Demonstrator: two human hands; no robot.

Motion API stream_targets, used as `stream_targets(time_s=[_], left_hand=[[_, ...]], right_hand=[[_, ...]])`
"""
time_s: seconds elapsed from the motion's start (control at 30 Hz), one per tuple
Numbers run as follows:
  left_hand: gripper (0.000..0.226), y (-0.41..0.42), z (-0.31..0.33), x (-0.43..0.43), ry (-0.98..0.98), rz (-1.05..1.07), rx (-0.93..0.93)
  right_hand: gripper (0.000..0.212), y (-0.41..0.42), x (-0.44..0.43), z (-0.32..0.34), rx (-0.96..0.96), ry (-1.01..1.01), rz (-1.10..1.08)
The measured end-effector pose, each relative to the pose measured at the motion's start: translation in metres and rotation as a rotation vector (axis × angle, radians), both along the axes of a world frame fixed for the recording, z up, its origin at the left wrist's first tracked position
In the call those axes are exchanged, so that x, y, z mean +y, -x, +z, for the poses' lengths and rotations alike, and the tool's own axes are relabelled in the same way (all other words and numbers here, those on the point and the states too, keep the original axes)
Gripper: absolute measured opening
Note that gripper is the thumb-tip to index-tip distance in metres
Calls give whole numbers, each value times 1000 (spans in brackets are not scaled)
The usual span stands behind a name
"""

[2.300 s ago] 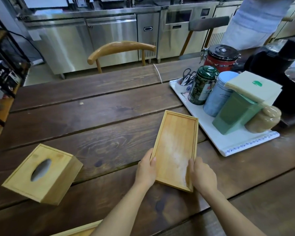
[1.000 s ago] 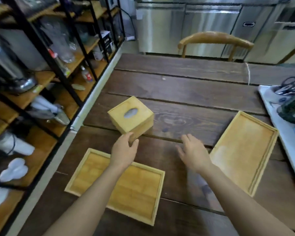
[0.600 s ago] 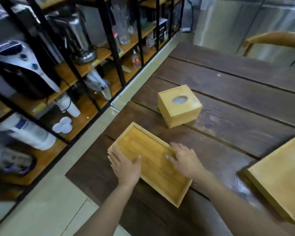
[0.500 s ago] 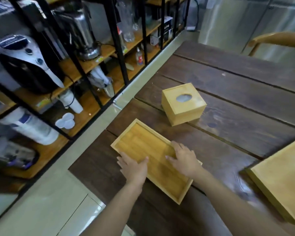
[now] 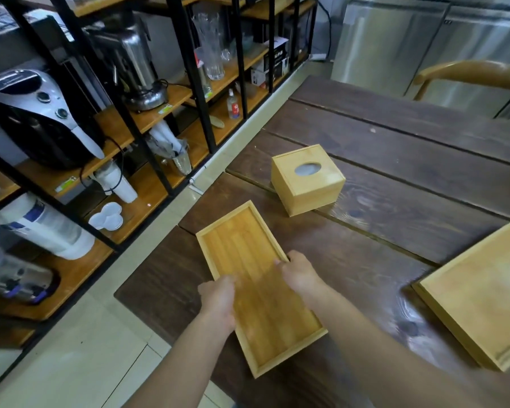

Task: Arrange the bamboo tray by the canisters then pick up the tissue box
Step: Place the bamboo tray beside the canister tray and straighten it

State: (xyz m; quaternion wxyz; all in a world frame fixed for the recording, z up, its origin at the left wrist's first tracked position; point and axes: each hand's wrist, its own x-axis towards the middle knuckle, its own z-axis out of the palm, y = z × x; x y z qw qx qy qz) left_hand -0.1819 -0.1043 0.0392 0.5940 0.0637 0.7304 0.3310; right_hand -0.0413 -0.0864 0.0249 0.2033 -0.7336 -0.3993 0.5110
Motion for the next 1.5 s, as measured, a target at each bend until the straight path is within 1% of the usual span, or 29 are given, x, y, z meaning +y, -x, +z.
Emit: stream_targets(time_s=[0.03,0.1,0.17,0.23,0.37,0.43,0.53,0.6,0.63,0.7,0.73,0.83,0.93,1.03,1.13,1.27,1.5], left_hand=[[38,1,1,-4,-45,-51,35],[30,2,4,-10,-201,-182,200],[34,2,7,-11,-373,-298,361],[41,0,14,-7,-505,-402,432],[52,-21,29,5,-616,-641,358],[53,-40,36,9,-681,-723,290],[54,-74,42,11,-691,-868,248],[45,-98,43,11,-713,-922,303],[36,-110,44,10,-749,-954,332],[18,-136,46,7,-825,-1037,353],[14,-148,47,6,-842,-1077,349],[22,-182,48,6,-861,-1224,384],[25,-215,44,5,-901,-1399,436],[28,-243,37,1,-919,-1495,426],[30,-266,27,-1,-923,-1556,407],[30,-289,14,-1,-922,-1591,411],[28,-320,-5,9,-920,-1657,482]], right_hand=[[27,4,-2,1,-14,-49,8],[21,6,-5,6,-36,-138,1],[22,-1,-8,14,-49,-222,-38],[24,-13,-10,23,-32,-300,-113],[26,-45,-17,45,94,-371,-361],[27,-65,-24,56,98,-382,-474],[28,-100,-40,66,76,-378,-616],[28,-122,-55,69,49,-390,-685],[27,-132,-64,70,-12,-409,-691],[25,-150,-83,68,-192,-428,-671],[25,-158,-93,67,-281,-421,-666],[28,-180,-121,61,-503,-371,-670],[33,-199,-139,51,-648,-261,-701],[37,-216,-152,40,-685,-177,-740],[37,-232,-159,31,-685,-115,-775],[39,-250,-162,19,-725,-61,-784],[39,-272,-156,-1,-768,50,-822]])
